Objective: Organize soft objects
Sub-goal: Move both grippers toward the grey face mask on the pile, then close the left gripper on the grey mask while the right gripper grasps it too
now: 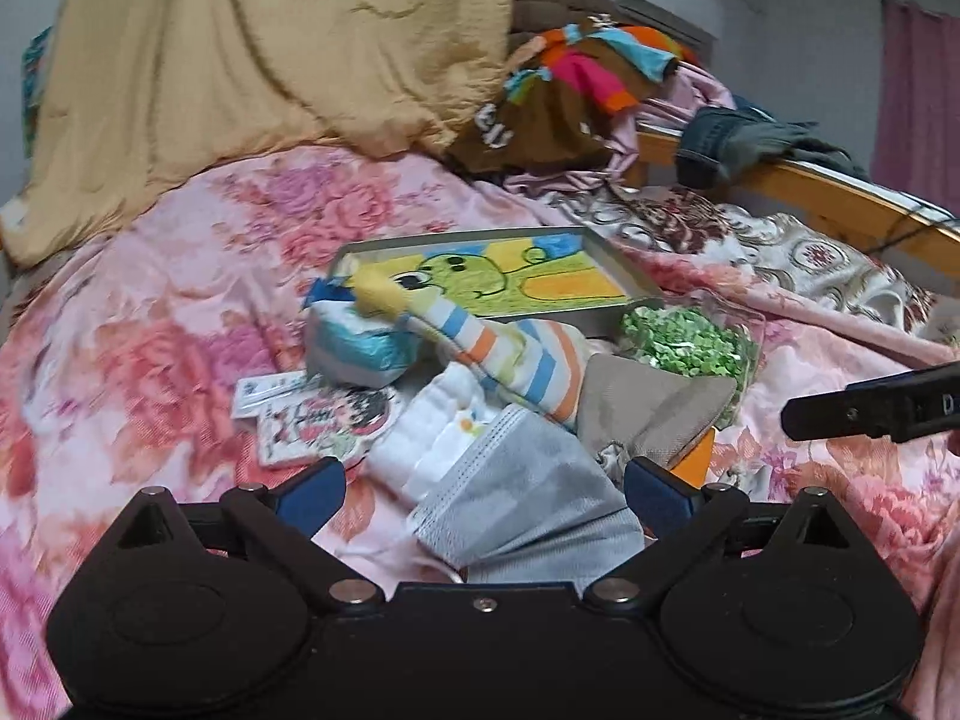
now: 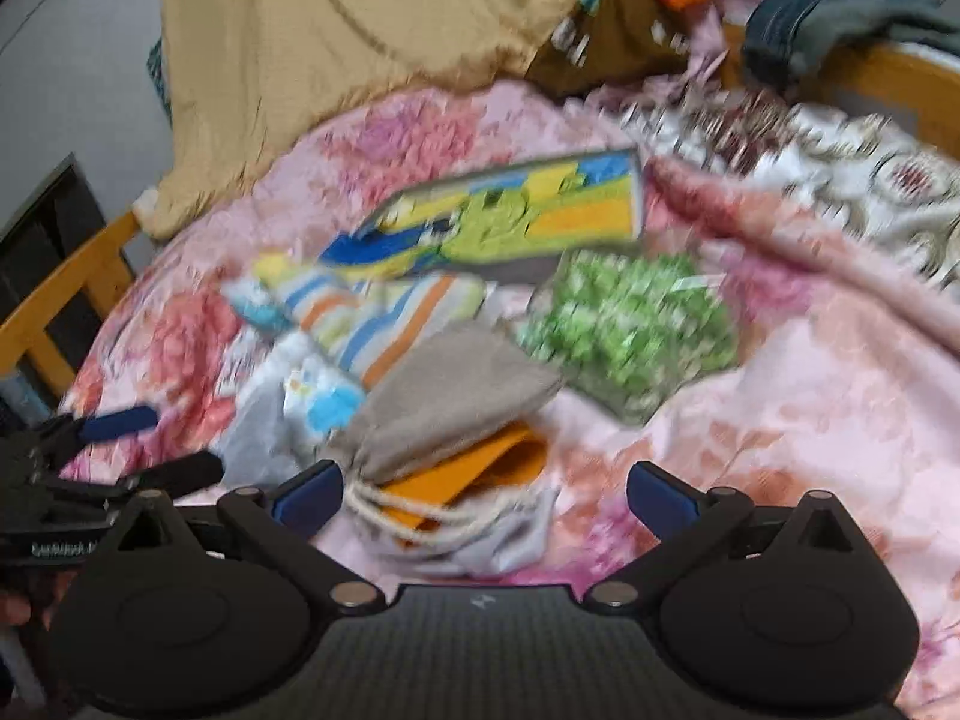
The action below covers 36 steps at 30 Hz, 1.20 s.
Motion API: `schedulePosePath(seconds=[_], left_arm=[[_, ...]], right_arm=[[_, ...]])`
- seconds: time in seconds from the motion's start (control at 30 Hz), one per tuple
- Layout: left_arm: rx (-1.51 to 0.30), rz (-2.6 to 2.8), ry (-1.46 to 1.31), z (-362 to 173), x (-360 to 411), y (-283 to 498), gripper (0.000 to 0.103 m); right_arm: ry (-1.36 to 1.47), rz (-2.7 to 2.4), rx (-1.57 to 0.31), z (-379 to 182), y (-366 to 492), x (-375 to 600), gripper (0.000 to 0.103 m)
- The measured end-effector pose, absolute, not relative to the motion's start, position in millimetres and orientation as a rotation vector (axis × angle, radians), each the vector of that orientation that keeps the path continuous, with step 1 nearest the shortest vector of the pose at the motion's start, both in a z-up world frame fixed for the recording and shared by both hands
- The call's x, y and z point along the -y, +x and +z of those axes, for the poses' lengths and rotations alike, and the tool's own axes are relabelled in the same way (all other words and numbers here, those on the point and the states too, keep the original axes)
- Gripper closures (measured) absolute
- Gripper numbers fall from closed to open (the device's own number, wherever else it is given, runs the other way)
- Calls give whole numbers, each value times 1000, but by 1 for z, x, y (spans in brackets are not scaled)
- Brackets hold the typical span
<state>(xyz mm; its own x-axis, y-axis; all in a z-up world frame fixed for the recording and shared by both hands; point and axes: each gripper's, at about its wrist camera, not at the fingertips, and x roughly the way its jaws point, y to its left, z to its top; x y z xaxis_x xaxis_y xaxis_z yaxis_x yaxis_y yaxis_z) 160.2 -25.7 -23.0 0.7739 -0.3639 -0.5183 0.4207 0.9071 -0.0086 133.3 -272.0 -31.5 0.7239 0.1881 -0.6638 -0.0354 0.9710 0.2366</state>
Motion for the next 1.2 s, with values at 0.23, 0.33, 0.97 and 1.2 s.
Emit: schedulePosePath(seconds=[0.23, 0.33, 0.97, 1.2], left_arm=[[-559, -571, 212, -42, 35, 173, 5], [-552, -608, 270, -50, 39, 174, 6], [-672, -715, 309, -69, 51, 190, 54], [-686, -673, 326, -70, 57, 187, 78]], right_arm=[[67, 132, -854, -50, 143, 243, 1], [61, 147, -888, -56, 147, 240, 6], [57, 123, -921, -70, 160, 235, 53], [93, 150, -887, -67, 157, 238, 84]])
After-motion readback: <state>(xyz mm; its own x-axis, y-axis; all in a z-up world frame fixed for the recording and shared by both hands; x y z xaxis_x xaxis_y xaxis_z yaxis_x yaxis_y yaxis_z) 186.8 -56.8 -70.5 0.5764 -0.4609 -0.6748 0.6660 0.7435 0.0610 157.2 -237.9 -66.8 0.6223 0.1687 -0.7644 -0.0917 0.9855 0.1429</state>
